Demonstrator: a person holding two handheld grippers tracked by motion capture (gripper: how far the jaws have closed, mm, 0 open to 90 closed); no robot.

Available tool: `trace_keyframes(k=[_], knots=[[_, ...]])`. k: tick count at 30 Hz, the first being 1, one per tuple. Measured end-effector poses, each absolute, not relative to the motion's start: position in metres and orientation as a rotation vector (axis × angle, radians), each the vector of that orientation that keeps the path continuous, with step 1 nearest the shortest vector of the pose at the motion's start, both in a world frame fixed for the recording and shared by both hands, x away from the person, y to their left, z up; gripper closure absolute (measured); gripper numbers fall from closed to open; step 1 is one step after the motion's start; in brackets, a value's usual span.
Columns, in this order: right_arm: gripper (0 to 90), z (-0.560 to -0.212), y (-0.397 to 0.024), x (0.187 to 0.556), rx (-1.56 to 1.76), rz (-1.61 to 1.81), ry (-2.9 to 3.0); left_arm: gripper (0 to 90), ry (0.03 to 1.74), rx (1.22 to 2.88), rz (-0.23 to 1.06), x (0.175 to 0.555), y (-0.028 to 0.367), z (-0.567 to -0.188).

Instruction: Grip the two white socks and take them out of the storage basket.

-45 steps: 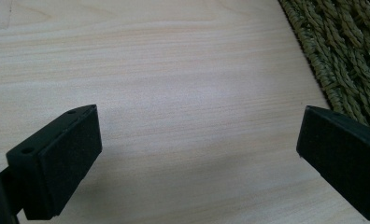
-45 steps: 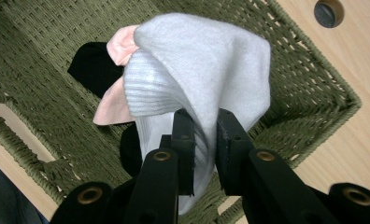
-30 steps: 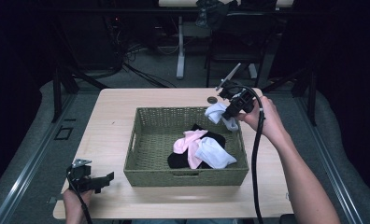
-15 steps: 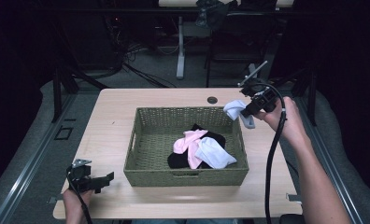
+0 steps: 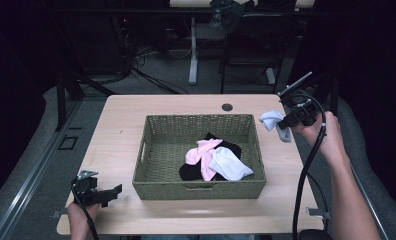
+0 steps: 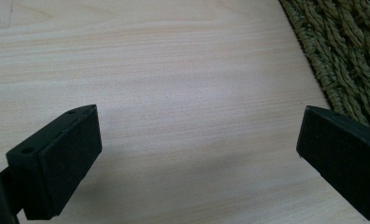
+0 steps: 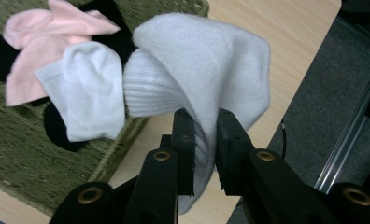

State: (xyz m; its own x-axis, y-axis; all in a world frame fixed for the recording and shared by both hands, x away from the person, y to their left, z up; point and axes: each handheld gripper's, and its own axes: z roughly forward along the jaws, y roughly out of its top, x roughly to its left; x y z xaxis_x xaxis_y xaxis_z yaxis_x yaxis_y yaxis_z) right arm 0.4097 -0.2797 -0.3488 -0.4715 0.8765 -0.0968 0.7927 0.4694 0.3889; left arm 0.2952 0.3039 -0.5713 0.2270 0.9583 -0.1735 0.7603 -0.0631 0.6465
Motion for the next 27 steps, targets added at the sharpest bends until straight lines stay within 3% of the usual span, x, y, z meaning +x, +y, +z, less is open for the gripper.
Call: trace_keyframes(k=[12, 27], knots=[[79.7, -0.398, -0.313, 0.411, 1.587, 0.387, 2.413, 0.3, 1.579, 1.870, 0.400, 0.295, 0.304, -0.571], [79.4, -0.478, -0.310, 0.419, 1.668, 0.276, 2.511, 0.3, 1.582, 1.866, 0.392, 0.295, 0.305, -0.572]])
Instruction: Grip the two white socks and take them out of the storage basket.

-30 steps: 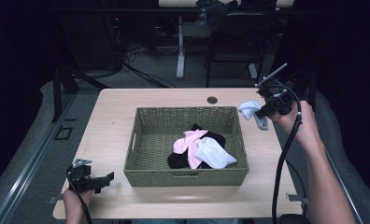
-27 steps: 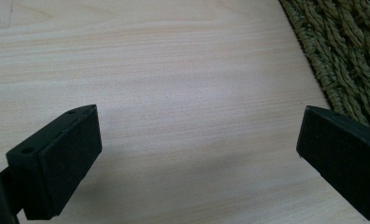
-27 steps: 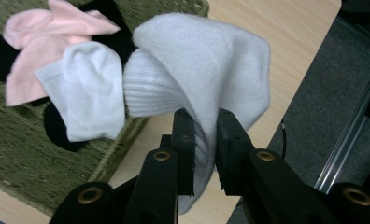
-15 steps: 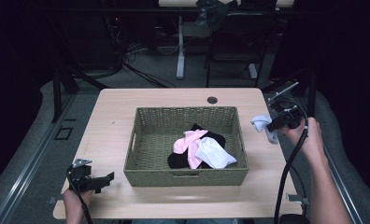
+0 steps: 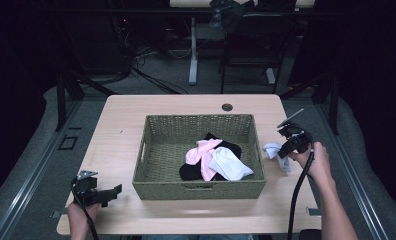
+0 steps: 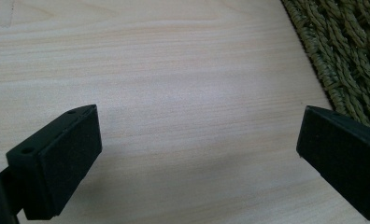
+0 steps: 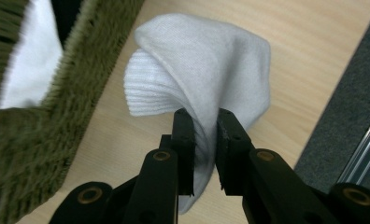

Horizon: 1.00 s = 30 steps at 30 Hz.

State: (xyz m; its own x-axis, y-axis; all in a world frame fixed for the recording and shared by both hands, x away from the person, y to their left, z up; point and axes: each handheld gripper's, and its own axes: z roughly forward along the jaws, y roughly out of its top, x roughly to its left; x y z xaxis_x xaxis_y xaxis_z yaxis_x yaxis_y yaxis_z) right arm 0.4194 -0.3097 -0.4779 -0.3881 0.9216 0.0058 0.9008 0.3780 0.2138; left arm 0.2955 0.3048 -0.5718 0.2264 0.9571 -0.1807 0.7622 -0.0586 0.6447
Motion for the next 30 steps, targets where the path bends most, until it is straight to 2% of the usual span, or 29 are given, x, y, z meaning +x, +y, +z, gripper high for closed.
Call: trace_keyframes(k=[5, 10, 11, 12, 13, 15, 16, 17, 20, 23, 24, 27, 30], knots=[[77.7, -0.504, -0.306, 0.418, 1.708, 0.287, 2.509, 0.3, 1.583, 1.865, 0.391, 0.296, 0.305, -0.572], [69.8, -0.507, -0.306, 0.418, 1.712, 0.287, 2.526, 0.3, 1.580, 1.865, 0.393, 0.297, 0.305, -0.572], [63.0, -0.503, -0.305, 0.417, 1.689, 0.279, 2.546, 0.3, 1.584, 1.873, 0.381, 0.297, 0.306, -0.572], [63.0, -0.503, -0.305, 0.417, 1.689, 0.279, 2.546, 0.3, 1.584, 1.873, 0.381, 0.297, 0.306, -0.572], [54.2, -0.496, -0.304, 0.415, 1.681, 0.304, 2.541, 0.3, 1.586, 1.860, 0.392, 0.297, 0.306, -0.572], [47.3, -0.486, -0.302, 0.413, 1.668, 0.302, 2.527, 0.3, 1.584, 1.864, 0.389, 0.298, 0.305, -0.572], [47.3, -0.486, -0.302, 0.413, 1.668, 0.302, 2.527, 0.3, 1.582, 1.861, 0.389, 0.299, 0.304, -0.573], [41.0, -0.473, -0.302, 0.412, 1.632, 0.296, 2.543, 0.3, 1.571, 1.872, 0.385, 0.299, 0.302, -0.572], [36.5, -0.461, -0.300, 0.410, 1.620, 0.334, 2.526, 0.3, 1.568, 1.874, 0.391, 0.299, 0.301, -0.572], [24.8, -0.435, -0.294, 0.406, 1.571, 0.405, 2.516, 0.3, 1.571, 1.872, 0.393, 0.298, 0.303, -0.572], [24.8, -0.435, -0.294, 0.406, 1.571, 0.405, 2.516, 0.3, 1.575, 1.870, 0.389, 0.297, 0.303, -0.571], [17.1, -0.410, -0.282, 0.405, 1.491, 0.457, 2.528, 0.3, 1.566, 1.875, 0.395, 0.296, 0.302, -0.570], [14.9, -0.395, -0.269, 0.406, 1.446, 0.509, 2.540, 0.3, 1.570, 1.869, 0.400, 0.295, 0.302, -0.570]])
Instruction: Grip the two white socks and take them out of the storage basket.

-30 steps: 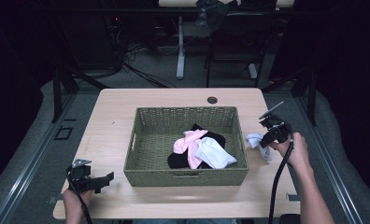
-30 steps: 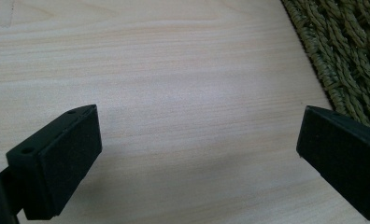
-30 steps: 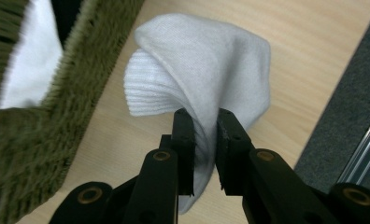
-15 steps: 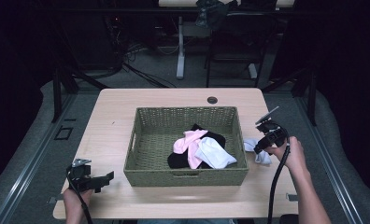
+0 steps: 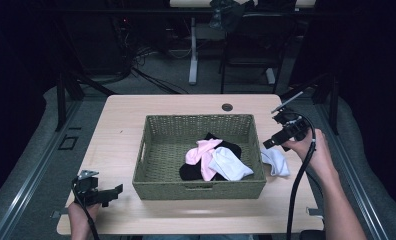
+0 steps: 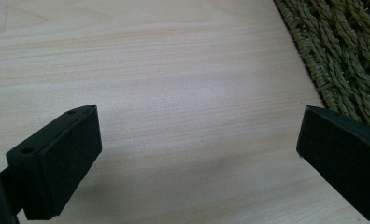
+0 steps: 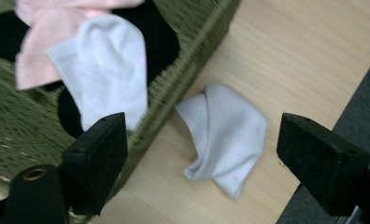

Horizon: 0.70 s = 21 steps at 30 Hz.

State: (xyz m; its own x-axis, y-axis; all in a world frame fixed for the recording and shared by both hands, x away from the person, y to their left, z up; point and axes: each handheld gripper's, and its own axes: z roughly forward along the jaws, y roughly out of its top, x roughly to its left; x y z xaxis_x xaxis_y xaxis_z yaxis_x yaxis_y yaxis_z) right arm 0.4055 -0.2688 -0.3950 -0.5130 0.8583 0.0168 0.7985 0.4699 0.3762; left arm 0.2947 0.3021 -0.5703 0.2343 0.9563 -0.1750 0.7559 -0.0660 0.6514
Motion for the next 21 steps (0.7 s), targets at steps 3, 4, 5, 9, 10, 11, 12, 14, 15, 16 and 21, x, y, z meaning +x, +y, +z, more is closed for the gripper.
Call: trace_keyframes(k=[3, 4, 5, 9, 10, 11, 12, 14, 15, 16, 21], knots=[[13.8, -0.384, -0.254, 0.409, 1.382, 0.519, 2.558, 0.3, 1.573, 1.867, 0.402, 0.294, 0.303, -0.570], [13.8, -0.384, -0.254, 0.409, 1.382, 0.519, 2.558, 0.3, 1.572, 1.869, 0.400, 0.294, 0.304, -0.570], [13.1, -0.379, -0.243, 0.410, 1.347, 0.542, 2.573, 0.3, 1.574, 1.865, 0.402, 0.294, 0.304, -0.570], [9.3, -0.375, -0.220, 0.414, 1.270, 0.537, 2.617, 0.3, 1.577, 1.867, 0.394, 0.295, 0.305, -0.570], [8.8, -0.375, -0.215, 0.415, 1.255, 0.535, 2.625, 0.3, 1.577, 1.867, 0.394, 0.295, 0.305, -0.570], [8.1, -0.376, -0.209, 0.416, 1.249, 0.546, 2.631, 0.3, 1.571, 1.871, 0.388, 0.296, 0.304, -0.570], [8.1, -0.376, -0.209, 0.416, 1.249, 0.546, 2.631, 0.3, 1.571, 1.871, 0.388, 0.296, 0.304, -0.570], [6.8, -0.377, -0.200, 0.418, 1.220, 0.548, 2.651, 0.3, 1.568, 1.871, 0.394, 0.297, 0.302, -0.571], [4.4, -0.382, -0.190, 0.420, 1.214, 0.551, 2.666, 0.3, 1.562, 1.871, 0.396, 0.297, 0.302, -0.571], [4.4, -0.382, -0.190, 0.420, 1.214, 0.551, 2.666, 0.3, 1.562, 1.871, 0.396, 0.297, 0.302, -0.571], [1.0, -0.396, -0.165, 0.427, 1.184, 0.546, 2.712, 0.3, 1.558, 1.875, 0.390, 0.299, 0.301, -0.571]])
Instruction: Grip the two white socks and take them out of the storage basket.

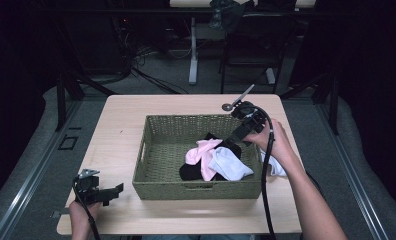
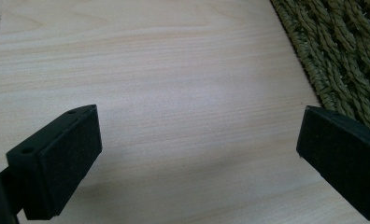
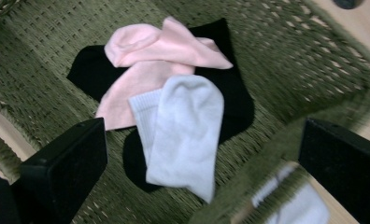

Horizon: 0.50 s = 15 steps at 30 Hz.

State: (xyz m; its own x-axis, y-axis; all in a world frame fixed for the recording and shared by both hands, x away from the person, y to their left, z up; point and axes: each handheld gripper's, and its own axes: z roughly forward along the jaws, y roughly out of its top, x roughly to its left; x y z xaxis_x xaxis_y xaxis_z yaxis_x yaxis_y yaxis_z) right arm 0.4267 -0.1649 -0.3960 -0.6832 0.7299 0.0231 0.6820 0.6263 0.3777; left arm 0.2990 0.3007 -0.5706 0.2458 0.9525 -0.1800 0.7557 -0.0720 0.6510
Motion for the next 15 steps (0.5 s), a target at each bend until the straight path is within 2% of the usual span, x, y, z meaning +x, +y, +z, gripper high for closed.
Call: trace_keyframes(k=[15], knots=[[0.0, -0.448, -0.128, 0.440, 1.173, 0.427, 2.832, 0.3, 1.574, 1.861, 0.394, 0.295, 0.305, -0.571]])
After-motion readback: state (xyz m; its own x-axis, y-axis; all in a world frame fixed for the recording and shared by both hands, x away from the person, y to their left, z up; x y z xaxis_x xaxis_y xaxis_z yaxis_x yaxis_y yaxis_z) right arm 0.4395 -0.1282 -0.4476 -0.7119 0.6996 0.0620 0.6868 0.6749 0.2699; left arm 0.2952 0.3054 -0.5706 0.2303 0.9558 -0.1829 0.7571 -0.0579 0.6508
